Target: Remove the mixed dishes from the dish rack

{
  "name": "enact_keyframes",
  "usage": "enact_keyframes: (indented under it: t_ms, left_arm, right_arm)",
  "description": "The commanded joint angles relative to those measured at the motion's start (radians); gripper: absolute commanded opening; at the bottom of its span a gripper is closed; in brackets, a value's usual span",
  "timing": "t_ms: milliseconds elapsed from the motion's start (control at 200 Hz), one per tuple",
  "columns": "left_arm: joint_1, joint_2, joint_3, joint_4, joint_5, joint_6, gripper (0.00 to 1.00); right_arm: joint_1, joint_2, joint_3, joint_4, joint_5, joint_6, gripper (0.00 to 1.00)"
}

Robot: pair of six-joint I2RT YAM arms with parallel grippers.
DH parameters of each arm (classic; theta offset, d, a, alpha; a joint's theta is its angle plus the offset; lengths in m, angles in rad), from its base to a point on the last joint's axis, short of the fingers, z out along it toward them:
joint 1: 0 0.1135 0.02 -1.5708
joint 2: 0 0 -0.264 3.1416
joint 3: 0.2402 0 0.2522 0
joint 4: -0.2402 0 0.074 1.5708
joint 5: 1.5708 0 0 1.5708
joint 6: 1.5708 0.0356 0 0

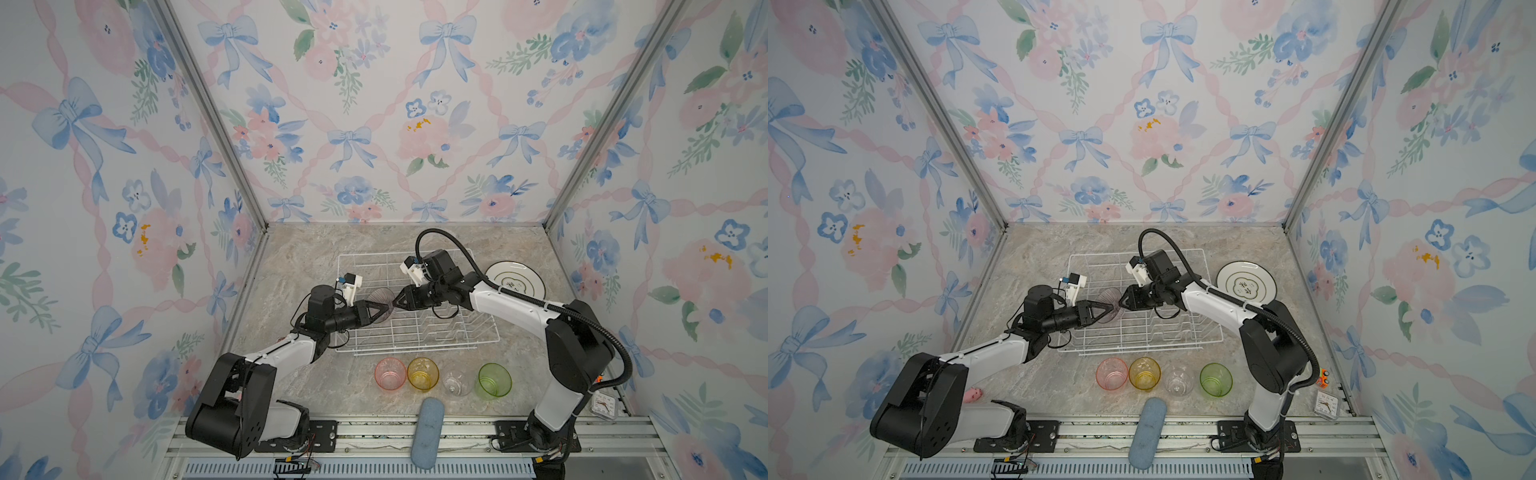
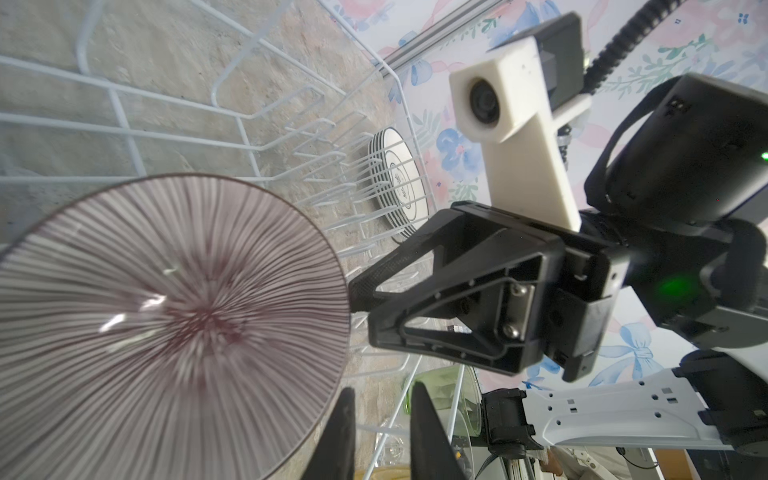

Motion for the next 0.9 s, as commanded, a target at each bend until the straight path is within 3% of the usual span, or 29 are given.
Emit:
enact_keyframes:
  t_ms: [0,430,530,775,895]
  left_arm:
    - [-0.006,0.011,0.011,0.044,0.036,-0.001,0.20]
    - [-0.024,-0.005,0.022,0.028,0.020,0.007,0.21]
    - [-0.045,-0.026,0.045,-0.047,-0.014,0.056,0.22]
    - [-0.151,-0.152,0.196,-0.429,-0.263,0.279,0.36]
    - [-0.164,-0.243,0.228,-0.532,-0.361,0.319,0.41]
  right_arm:
    - [0.010,0.022,0.022,0.018,-0.014,0.001,0.20]
    - [0.017,0.030,0.059,-0.047,0.020,-0.030,0.20]
    - [0.025,0.039,0.088,-0.098,0.058,-0.054,0.27]
    - [0.050,0.083,0.175,-0.217,0.158,-0.106,0.33]
    - [0.066,0.117,0.227,-0.265,0.197,-0.123,0.34]
